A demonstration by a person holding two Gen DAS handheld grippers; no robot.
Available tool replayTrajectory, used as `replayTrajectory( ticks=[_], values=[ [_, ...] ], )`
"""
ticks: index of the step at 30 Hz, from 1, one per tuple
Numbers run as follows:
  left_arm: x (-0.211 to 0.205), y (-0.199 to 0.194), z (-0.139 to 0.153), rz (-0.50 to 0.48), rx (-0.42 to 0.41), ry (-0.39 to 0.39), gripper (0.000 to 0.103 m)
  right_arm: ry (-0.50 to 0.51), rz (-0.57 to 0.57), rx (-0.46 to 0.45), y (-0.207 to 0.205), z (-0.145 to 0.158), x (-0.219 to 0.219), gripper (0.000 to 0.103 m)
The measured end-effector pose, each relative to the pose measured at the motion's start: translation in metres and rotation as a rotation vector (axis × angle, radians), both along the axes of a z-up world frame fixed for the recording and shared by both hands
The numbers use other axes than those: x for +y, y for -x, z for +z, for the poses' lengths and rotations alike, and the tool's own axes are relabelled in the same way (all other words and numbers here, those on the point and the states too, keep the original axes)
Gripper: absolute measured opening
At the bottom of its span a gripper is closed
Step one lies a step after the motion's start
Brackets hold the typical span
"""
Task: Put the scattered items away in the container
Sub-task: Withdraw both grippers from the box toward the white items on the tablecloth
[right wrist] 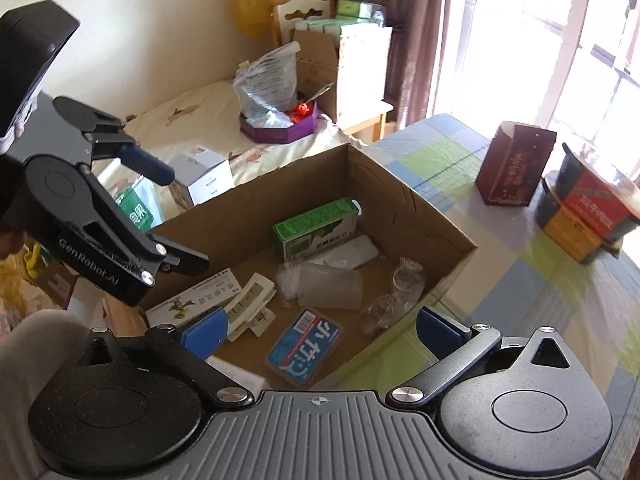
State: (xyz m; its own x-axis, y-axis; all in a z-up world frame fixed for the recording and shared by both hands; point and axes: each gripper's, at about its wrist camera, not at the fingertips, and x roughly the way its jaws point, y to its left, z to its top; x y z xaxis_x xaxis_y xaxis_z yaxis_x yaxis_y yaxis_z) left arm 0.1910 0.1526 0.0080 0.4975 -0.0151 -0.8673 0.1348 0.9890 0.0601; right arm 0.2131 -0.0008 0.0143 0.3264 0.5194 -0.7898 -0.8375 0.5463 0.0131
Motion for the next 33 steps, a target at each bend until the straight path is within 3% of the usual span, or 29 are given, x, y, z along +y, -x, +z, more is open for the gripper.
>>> replayTrajectory(
  ticks=[14,33],
  values=[
    [-0.009,0.060,0.019,0.003,-0.012,0.035,0.096,-0.015,-0.080,0.013,0.066,0.017,-0.021,0.103],
    [-0.024,0.123,0.029,-0.001,-0.028,0.050,0.096,-0.037,-0.134,0.064,0.123,0.021,-0.049,0.103]
  ],
)
